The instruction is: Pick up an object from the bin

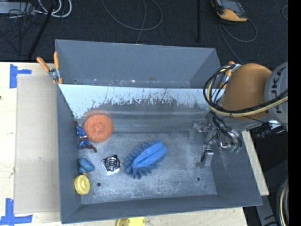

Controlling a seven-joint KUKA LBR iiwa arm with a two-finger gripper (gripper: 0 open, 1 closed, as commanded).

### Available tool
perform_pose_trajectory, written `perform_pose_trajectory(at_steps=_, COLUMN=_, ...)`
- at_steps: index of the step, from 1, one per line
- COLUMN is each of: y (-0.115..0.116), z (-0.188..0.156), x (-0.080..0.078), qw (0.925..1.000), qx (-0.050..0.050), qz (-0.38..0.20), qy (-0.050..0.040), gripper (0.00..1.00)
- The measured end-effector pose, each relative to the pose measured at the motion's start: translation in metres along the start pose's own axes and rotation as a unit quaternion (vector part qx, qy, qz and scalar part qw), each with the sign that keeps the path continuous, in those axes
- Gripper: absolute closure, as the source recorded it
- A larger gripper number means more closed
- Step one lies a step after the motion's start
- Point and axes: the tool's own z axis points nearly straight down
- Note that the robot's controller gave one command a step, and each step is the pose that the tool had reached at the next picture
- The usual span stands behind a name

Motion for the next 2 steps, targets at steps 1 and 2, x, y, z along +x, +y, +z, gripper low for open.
perform_pose_trajectory(at_steps=1, y=0.000, z=-0.005, x=-0.001, qw=1.0000, qx=0.000, qz=-0.001, qy=-0.0031, gripper=0.00)
perform_pose_trajectory(at_steps=2, y=0.026, z=0.016, x=-0.015, qw=0.9997, qx=0.002, qz=-0.022, qy=-0.0050, gripper=0.00)
